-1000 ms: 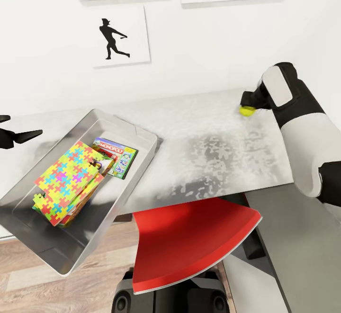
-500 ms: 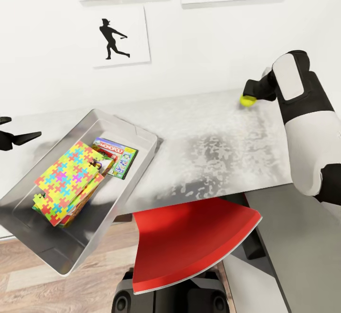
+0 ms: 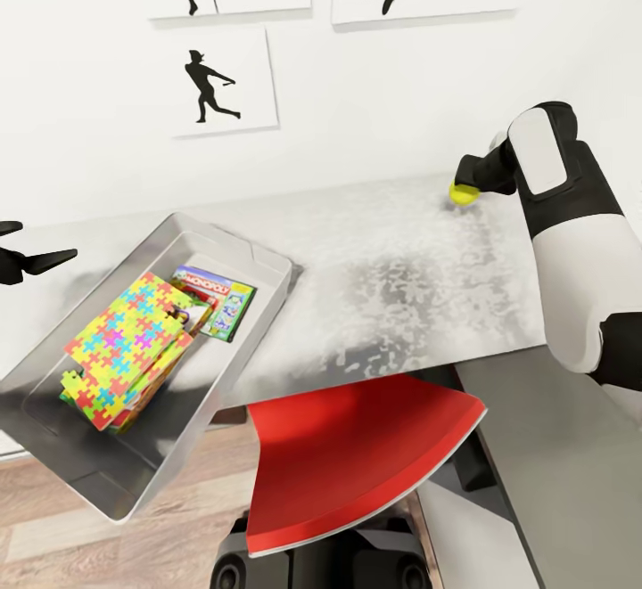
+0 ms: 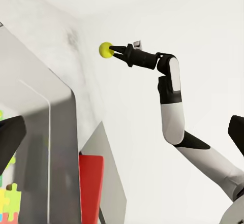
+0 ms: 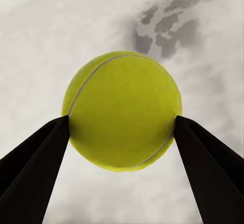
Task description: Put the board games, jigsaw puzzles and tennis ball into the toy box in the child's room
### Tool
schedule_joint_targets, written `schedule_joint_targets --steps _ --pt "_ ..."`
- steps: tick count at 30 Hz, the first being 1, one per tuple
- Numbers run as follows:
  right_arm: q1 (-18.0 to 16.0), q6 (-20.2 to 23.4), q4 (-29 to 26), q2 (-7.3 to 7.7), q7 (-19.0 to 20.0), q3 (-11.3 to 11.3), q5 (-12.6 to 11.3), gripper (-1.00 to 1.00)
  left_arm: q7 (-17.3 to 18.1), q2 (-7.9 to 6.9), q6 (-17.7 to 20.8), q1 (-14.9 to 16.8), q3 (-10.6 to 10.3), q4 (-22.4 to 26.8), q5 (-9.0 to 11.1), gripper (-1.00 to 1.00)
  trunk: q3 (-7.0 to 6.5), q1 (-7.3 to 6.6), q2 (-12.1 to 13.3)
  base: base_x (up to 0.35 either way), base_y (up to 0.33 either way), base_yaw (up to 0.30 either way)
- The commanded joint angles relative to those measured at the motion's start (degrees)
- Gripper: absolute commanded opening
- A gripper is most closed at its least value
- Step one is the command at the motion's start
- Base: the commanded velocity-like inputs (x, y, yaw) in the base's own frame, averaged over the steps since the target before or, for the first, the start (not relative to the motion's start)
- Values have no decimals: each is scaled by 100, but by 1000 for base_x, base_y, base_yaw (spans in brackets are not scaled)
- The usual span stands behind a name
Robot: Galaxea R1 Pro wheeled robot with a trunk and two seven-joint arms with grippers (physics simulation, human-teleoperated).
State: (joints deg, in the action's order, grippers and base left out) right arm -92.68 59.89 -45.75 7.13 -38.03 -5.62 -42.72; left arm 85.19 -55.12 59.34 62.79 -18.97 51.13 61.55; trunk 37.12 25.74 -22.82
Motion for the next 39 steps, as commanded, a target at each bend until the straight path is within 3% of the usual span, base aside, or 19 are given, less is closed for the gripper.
schedule_joint_targets --steps 1,21,39 --pt "-5 11 -3 9 -54 -27 -62 -100 41 -9 60 14 -36 -7 8 100 -1 4 -10 0 0 -6" --pt "-4 11 -5 -23 -64 -44 -60 -100 33 -18 60 14 -36 -42 -3 100 -183 4 -10 -17 1 -1" --pt "-4 11 -3 -59 -64 -53 -35 -100 42 -121 60 14 -36 -47 -81 100 -348 4 -10 0 103 0"
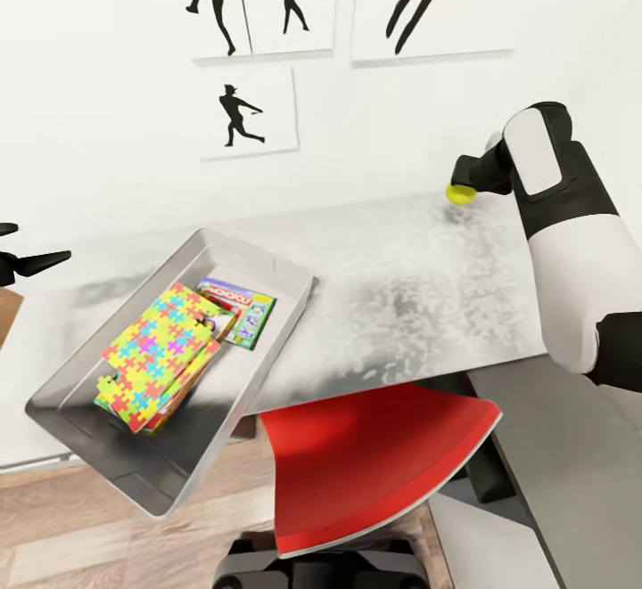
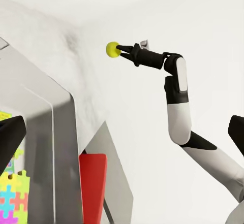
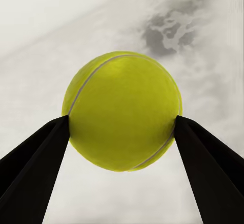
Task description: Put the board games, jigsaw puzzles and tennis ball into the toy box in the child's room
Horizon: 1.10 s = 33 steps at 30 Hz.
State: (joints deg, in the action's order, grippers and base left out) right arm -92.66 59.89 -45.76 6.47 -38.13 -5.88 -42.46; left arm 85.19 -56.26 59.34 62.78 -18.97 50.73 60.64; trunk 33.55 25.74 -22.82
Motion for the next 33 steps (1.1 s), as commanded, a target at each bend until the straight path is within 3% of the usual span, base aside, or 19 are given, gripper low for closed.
schedule_joint_targets --steps 1,28,33 --pt "-6 11 -2 3 -54 -27 -57 -100 42 -8 60 15 -37 -7 9 100 0 4 -10 -5 32 0" --pt "-11 11 -2 -26 -41 -6 -126 -100 43 -17 60 15 -41 -11 18 100 -248 4 -10 -68 101 0" --pt "-15 11 -8 -68 -43 -28 -558 -100 42 -25 60 15 -40 -11 18 100 -294 4 -10 -17 27 0"
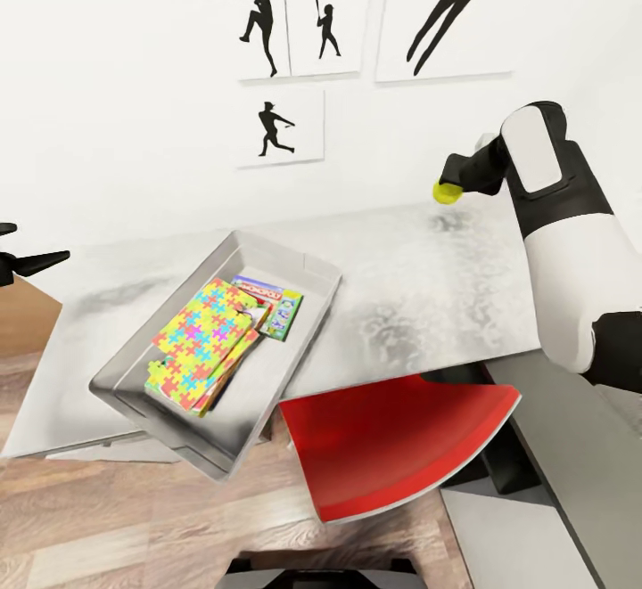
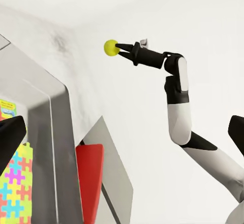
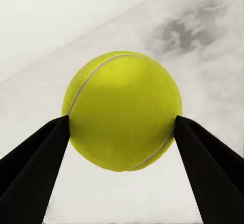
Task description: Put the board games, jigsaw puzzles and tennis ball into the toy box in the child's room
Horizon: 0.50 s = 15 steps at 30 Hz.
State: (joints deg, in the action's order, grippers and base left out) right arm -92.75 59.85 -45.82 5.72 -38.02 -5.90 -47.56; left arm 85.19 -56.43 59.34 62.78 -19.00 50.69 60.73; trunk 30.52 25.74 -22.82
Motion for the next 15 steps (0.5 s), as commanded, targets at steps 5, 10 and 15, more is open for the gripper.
schedule_joint_targets --steps 5,10,15 --pt "-14 15 -265 -379 -64 -24 -257 -100 33 -16 56 15 -34 -7 -7 100 -37 4 -10 -2 3 0" --pt "-15 15 -352 -774 -70 -31 -271 -100 25 -8 46 15 -35 -174 -177 100 -83 4 -10 0 0 0" --pt "-14 15 -366 -956 -73 -33 -270 -100 29 -7 43 15 -34 -266 -236 100 -129 4 -10 -35 33 0"
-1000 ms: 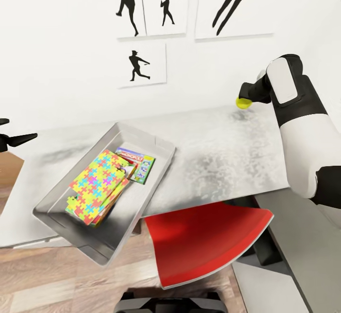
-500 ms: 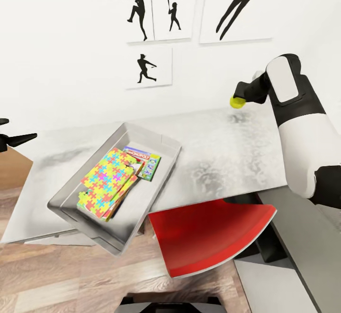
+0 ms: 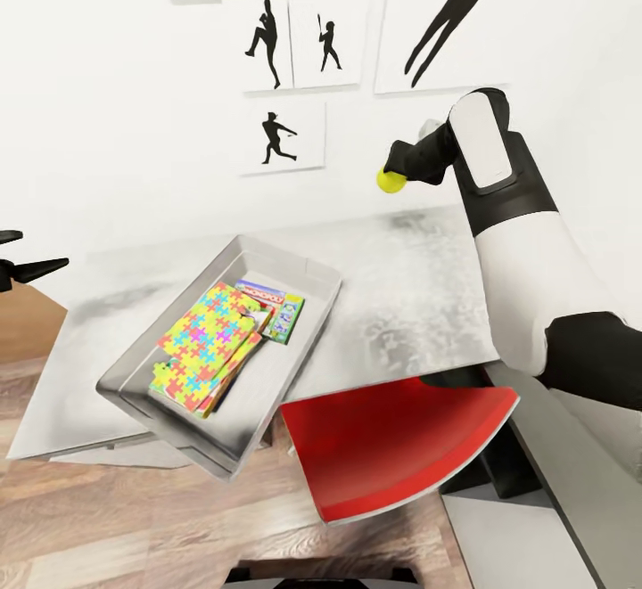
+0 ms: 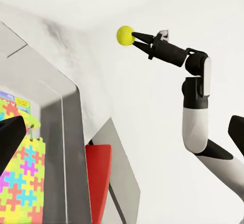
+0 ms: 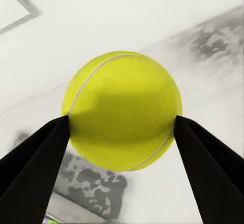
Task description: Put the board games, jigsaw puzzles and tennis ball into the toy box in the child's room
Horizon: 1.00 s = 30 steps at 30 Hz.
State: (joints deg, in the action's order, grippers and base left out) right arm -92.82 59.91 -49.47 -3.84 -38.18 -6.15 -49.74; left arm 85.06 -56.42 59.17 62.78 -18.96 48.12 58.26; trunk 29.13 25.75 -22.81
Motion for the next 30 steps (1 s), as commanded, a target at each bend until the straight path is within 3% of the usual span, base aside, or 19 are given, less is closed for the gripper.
schedule_joint_targets --steps 1,12,30 --pt "-4 9 -3 -23 -58 -9 -49 -100 44 -10 62 15 -38 -15 7 100 0 3 -11 -82 125 0" --pt "1 9 -12 -208 -58 -16 -38 -100 46 -18 60 15 -37 -53 1 100 -102 3 -11 -18 112 0" --pt "4 9 -31 -357 -58 -18 -57 -100 43 -18 51 15 -39 -127 -19 100 -271 3 -11 -25 138 0"
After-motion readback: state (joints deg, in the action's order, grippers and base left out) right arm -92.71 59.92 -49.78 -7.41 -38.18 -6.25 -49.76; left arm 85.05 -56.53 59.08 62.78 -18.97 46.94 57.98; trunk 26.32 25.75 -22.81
